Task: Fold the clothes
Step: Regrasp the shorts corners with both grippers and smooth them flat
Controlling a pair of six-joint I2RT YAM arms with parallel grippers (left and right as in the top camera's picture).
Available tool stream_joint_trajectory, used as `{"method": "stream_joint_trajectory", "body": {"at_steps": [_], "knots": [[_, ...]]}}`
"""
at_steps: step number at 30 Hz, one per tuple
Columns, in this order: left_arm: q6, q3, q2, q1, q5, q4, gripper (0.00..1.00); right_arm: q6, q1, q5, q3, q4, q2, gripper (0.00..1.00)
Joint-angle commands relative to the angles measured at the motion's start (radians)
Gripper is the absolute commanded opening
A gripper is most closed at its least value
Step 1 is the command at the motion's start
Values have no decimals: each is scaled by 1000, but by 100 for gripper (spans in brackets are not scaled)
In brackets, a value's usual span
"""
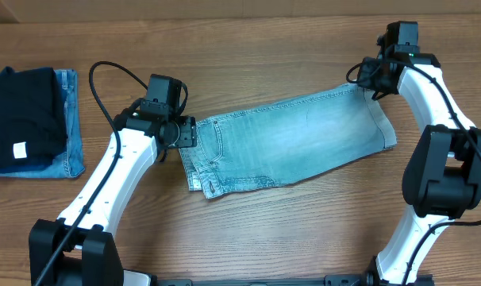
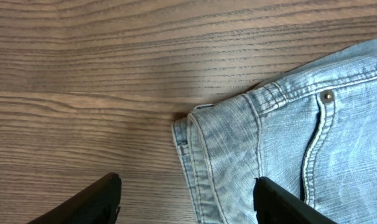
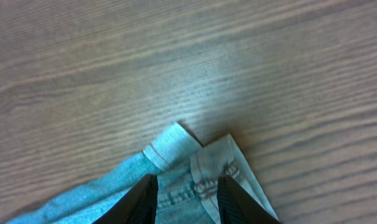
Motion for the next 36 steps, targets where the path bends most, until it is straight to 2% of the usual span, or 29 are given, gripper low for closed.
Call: {"method": "stream_joint_trajectory", "body": {"at_steps": [1, 4, 7, 10, 18, 23, 25, 28, 32, 36], "knots": [[14, 19, -17, 2, 46, -17, 72, -2, -2, -12, 19, -69, -29, 35], [-24, 17, -15, 2, 83, -63, 73, -25, -2, -11, 20, -158, -32, 35], [-25, -6, -8, 2, 84, -32, 72, -27, -2, -11, 20, -217, -32, 35], [30, -14, 11, 2, 101, 16, 69, -27, -2, -11, 20, -227, -32, 34], [38, -14, 145, 2, 103, 109, 68, -27, -2, -11, 20, -253, -32, 31], [86, -14, 220, 8, 87, 175, 68, -27, -2, -11, 20, -258, -32, 30], [30, -14, 240, 32, 29, 204, 68, -27, -2, -11, 20, -267, -32, 30], [-51, -14, 268, 97, 32, 221, 68, -27, -2, -11, 20, -272, -32, 31], [-60, -14, 315, 142, 102, 208, 67, -27, -2, -12, 20, -273, -32, 31], [-60, -14, 349, 144, 109, 182, 68, -27, -2, -15, 20, -277, -32, 31]]}}
